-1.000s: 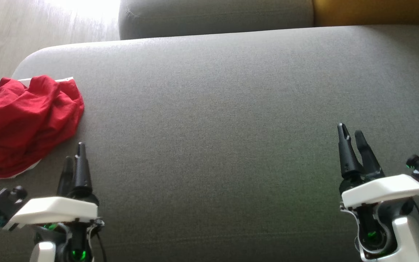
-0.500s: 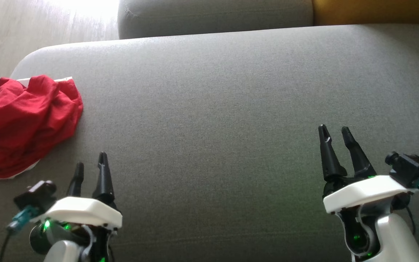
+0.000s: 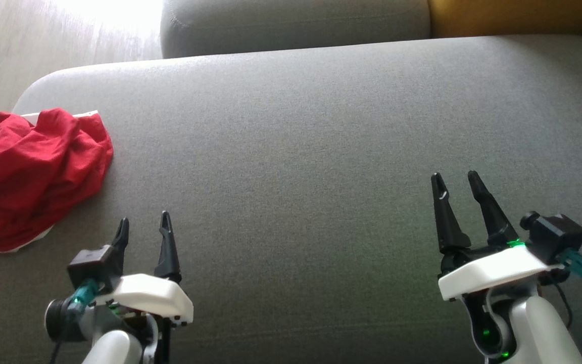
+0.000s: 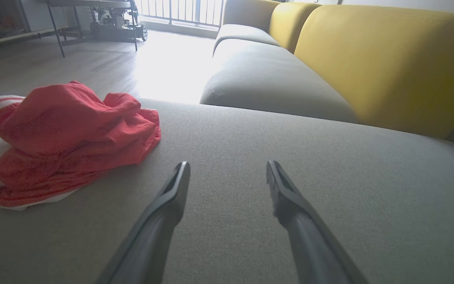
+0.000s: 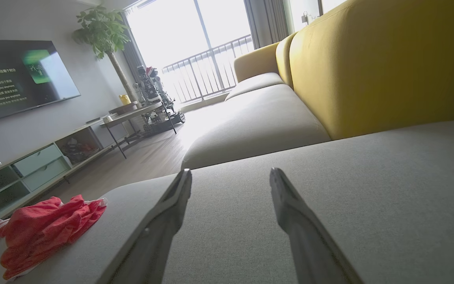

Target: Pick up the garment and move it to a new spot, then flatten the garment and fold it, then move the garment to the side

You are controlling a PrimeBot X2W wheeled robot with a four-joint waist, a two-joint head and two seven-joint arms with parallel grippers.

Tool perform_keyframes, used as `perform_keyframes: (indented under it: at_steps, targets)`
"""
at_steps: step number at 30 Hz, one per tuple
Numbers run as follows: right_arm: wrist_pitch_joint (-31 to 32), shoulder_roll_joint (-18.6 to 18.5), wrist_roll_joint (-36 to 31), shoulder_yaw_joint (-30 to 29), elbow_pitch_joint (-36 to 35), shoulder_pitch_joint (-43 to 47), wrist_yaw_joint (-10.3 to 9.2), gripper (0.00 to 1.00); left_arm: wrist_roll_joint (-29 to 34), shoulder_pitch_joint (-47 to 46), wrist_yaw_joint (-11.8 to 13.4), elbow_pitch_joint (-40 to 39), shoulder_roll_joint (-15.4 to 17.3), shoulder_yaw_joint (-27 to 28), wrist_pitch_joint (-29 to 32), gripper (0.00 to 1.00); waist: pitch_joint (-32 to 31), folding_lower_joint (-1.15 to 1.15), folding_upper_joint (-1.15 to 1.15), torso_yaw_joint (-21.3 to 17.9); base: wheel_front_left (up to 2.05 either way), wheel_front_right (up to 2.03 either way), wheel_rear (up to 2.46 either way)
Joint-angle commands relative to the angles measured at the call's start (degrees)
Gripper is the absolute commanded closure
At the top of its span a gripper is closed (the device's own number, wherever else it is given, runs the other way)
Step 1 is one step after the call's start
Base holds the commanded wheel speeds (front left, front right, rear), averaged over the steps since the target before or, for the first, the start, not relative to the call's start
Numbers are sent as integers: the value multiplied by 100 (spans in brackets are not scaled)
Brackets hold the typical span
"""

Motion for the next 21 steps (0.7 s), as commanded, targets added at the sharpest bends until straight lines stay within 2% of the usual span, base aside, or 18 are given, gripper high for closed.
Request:
perform_keyframes:
  at_steps: [1,12,15,21]
  targets:
    - [-103,-55,-265,158,-269,-291,-1,0,219,-392,160,-274,163,20,-125,0,-3,0,0,-5,0,0,0]
    - [-272,-61,-931,147,-217,-280,-1,0,805,-521,663,-444,422,-506,-292,0,16,0,0,-33,0,0,0]
    - [-323,-63,-1070,132,-176,-300,-1,0,703,-487,718,-449,365,-503,-343,0,22,0,0,-34,0,0,0]
    - [-424,-67,-1483,93,-278,-358,-1,0,1126,-528,813,-573,434,-573,-443,0,41,0,0,-44,0,0,0]
